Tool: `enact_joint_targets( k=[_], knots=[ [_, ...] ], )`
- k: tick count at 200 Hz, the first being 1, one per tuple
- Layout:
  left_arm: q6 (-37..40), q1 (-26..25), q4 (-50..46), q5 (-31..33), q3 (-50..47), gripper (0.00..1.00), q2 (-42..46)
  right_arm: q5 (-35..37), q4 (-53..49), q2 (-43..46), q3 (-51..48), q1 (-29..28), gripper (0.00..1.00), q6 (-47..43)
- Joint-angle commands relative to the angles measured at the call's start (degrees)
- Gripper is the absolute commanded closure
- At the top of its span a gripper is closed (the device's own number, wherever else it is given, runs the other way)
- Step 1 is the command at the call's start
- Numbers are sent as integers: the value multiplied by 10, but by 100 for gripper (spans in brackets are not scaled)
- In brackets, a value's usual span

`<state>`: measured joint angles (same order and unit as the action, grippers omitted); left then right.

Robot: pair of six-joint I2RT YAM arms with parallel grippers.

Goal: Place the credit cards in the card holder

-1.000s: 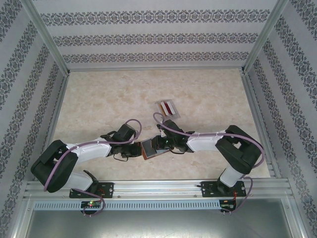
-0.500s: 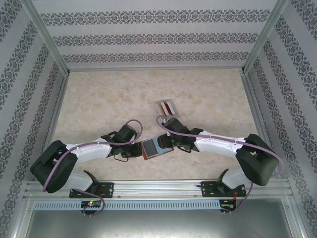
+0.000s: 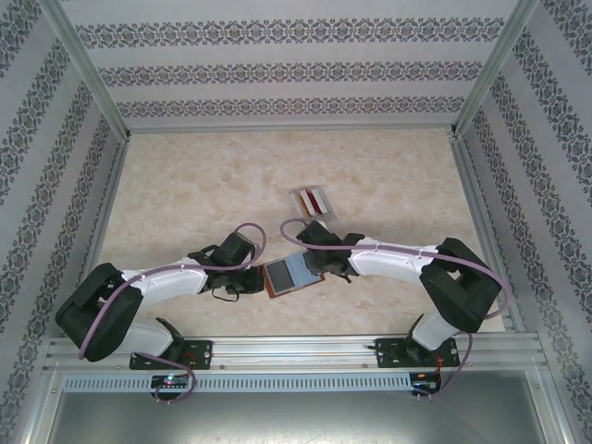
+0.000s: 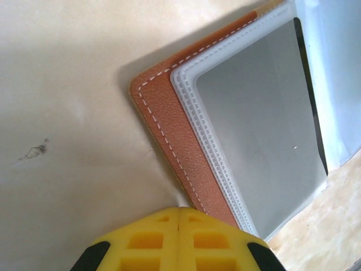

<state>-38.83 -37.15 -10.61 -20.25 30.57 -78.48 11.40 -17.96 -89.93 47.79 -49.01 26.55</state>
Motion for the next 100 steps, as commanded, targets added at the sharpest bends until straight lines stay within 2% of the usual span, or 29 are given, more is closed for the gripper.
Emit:
enact_joint_targets(
  k=[1, 18, 36, 59, 100],
  knots=[
    [23, -7, -50, 17, 24, 100, 11, 10, 7, 46, -25, 1, 78, -1],
    [29, -7, -63, 17, 36, 100, 12, -33, 29, 66, -46, 13, 87, 2],
    [29, -7, -59, 6, 44, 100, 17, -94, 61, 81, -69, 24, 93, 10],
    [21, -7, -37, -1, 46, 94, 27, -133, 91, 82, -87, 25, 100, 29],
    [-9, -6, 20, -25, 43, 79, 34, -178, 150, 67, -113, 25, 100, 69]
  ],
)
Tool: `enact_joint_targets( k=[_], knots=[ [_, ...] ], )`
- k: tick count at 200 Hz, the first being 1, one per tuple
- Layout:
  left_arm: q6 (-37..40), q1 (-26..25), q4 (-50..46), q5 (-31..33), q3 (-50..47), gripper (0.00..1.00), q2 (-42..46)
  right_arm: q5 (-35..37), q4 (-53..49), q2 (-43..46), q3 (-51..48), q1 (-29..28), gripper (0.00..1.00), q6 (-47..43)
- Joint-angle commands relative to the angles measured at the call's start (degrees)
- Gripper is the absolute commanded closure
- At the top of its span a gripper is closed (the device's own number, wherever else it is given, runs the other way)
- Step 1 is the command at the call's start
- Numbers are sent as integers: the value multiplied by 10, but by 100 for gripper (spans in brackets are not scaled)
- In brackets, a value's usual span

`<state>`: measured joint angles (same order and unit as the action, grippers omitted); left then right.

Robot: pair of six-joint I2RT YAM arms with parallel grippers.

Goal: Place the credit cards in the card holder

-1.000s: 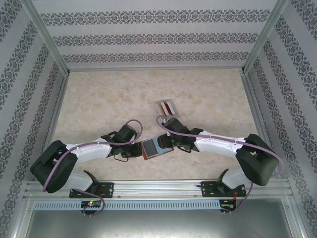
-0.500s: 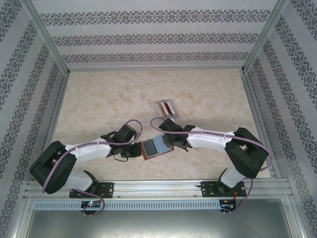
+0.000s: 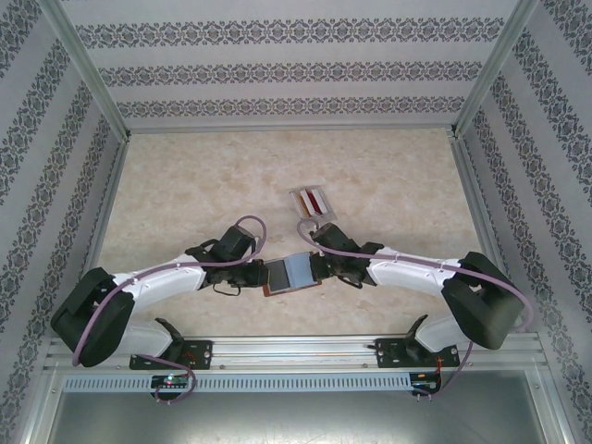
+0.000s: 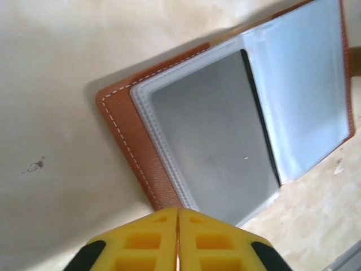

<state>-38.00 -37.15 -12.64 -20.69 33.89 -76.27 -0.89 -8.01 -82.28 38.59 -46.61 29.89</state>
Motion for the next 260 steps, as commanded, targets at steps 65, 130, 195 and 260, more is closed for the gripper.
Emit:
enact_joint_targets(
  k=[65, 130, 195, 260],
  knots=[
    [-41, 11, -185, 105, 48, 26, 80, -55, 51, -2, -22, 4, 100, 47],
    [-45, 17, -89, 7, 39, 24, 18, -69, 49, -8, -14, 6, 100, 46],
    [-51, 17, -9, -17, 63, 32, -100, -106, 80, -27, -15, -1, 100, 64],
    [-44, 16, 7, -28, 73, 41, 5, -120, 126, -28, -37, -5, 100, 93]
  ],
)
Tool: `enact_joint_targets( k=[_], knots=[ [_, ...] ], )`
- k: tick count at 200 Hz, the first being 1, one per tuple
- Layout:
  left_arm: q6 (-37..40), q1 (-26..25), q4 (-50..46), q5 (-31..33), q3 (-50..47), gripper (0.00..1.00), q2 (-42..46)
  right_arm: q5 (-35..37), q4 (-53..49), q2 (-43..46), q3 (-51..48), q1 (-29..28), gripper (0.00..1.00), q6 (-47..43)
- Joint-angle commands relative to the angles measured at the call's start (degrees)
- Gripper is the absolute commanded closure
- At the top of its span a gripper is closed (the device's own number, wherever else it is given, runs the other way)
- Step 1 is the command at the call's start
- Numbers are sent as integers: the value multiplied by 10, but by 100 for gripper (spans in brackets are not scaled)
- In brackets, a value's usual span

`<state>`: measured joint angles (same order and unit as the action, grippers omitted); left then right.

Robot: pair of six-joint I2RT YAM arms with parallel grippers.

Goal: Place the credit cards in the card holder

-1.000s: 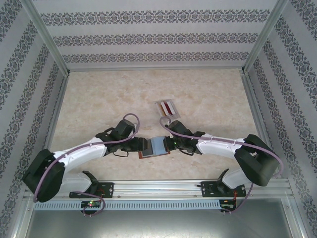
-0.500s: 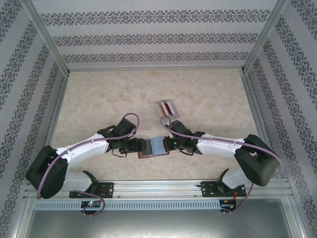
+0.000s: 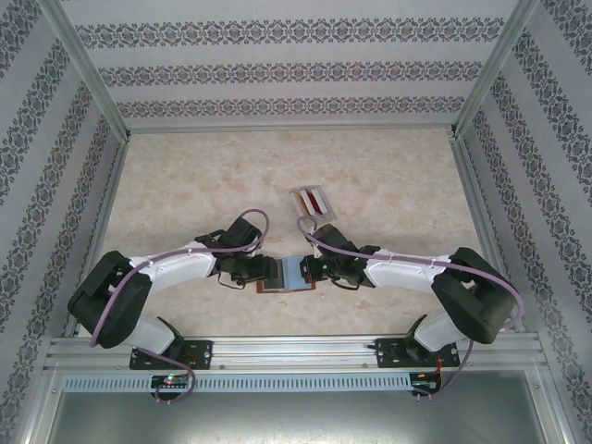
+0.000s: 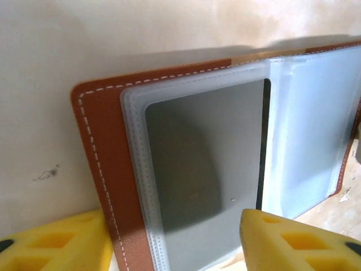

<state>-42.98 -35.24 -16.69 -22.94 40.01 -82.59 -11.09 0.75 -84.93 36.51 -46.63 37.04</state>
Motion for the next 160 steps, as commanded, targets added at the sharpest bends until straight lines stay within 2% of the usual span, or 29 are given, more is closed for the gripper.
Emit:
enact_joint_targets(
  k=[1, 28, 99, 118, 160],
  knots=[
    [6, -4, 46, -5, 12, 41, 71, -18, 39, -3, -16, -5, 100, 23],
    [12, -8, 57, 3, 14, 39, 99, -37, 88, -9, -34, -6, 100, 42],
    [0, -50, 167, -37, 25, 42, -2, -86, 199, -24, -82, 25, 100, 97],
    [-3, -62, 178, -33, 36, 46, -25, -100, 224, -23, -102, 36, 100, 110],
    [-8, -83, 233, -16, 31, 55, -79, -119, 215, 4, -138, 67, 100, 109]
  ],
)
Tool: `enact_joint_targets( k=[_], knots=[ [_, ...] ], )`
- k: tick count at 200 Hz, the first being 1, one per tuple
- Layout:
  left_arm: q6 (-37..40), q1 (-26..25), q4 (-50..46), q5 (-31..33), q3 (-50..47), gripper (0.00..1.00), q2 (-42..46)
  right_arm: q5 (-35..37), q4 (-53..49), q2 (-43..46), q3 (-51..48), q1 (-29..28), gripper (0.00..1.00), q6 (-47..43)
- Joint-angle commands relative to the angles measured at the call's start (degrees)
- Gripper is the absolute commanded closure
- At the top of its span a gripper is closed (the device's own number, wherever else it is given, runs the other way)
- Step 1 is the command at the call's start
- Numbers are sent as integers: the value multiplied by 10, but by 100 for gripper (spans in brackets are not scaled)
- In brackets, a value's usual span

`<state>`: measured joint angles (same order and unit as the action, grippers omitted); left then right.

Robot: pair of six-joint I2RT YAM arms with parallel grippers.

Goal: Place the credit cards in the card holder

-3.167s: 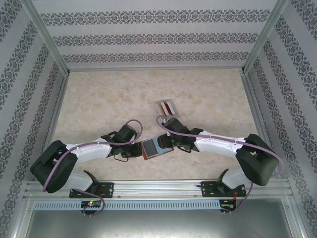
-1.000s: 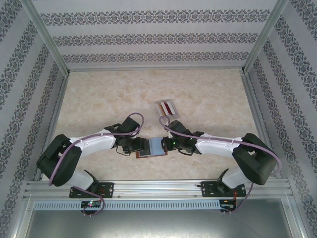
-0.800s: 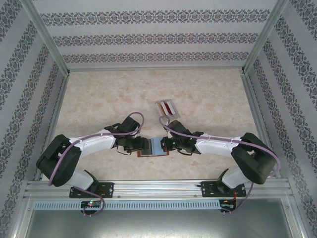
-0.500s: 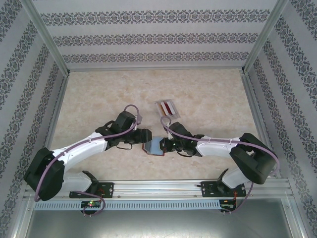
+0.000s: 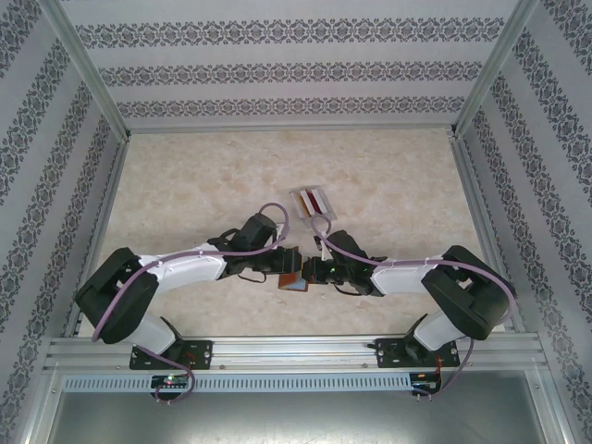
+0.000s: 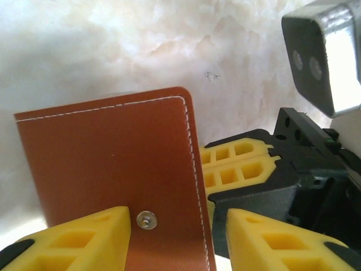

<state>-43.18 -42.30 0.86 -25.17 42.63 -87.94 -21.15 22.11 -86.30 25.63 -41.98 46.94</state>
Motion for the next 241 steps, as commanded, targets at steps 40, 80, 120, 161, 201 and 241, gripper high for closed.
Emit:
enact_joint_targets(
  k=[40, 80, 120, 161, 201, 241],
  knots=[
    [-10, -21, 60, 43, -15, 57, -27, -19, -30, 62, -52, 53, 100, -13],
    [10, -21, 32, 61, -17, 59, -46, 8, -74, 120, -71, 66, 96, -48],
    [-6, -24, 49, 75, -22, 65, -71, 15, -112, 167, -79, 80, 94, -54],
    [-9, -28, 37, 87, -14, 67, -83, 0, -120, 171, -73, 84, 86, -53],
    [-13, -33, 23, 95, -7, 70, -99, -3, -123, 177, -69, 85, 78, -49],
    [-24, -38, 33, 105, -9, 71, -105, 4, -124, 198, -76, 87, 71, -44]
  ],
)
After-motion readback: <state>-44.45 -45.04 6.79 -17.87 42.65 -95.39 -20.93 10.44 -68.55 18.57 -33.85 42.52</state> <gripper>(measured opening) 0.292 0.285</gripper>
